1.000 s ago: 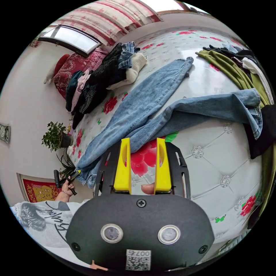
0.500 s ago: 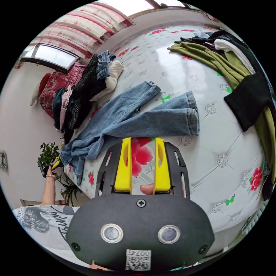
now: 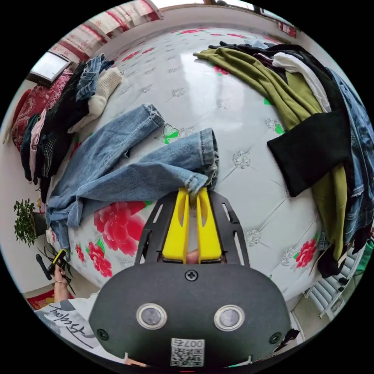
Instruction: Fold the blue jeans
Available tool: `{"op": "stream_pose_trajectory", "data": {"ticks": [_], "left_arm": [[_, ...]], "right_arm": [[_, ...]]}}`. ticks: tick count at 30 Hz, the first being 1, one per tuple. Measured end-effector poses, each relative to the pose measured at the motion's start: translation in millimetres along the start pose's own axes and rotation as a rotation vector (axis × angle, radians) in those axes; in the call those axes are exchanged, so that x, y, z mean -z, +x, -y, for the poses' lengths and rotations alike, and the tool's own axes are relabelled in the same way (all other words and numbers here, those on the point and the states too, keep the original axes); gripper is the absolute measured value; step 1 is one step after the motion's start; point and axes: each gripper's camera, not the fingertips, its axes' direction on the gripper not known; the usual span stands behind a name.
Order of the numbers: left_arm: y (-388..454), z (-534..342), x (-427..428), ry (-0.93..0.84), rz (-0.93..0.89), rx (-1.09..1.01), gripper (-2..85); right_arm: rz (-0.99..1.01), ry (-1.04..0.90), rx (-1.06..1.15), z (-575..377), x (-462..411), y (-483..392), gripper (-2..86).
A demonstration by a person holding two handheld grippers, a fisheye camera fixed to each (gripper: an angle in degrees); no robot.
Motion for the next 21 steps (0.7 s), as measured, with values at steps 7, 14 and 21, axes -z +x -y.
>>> {"op": "stream_pose_trajectory", "data": {"ticks": [7,14,21], "left_arm": [[-54.3,-54.1,132.8,0.259,0.049,0.083,-0.9],[-74.1,-145.3,115.5,0.133,0.099,0.224,-1.0],[-49.7,-159.3,88.2,-0.003,0.132,0.149,-1.0]], "right_arm": [[0.188,0.409,0.371,-31.8,161.4,28.0,0.8],[0.091,0.346,0.421,-117.1,160.7,106.5,1.7],[0.136,0.181,0.128,-149.9,109.8,189.5,4.8]]}}
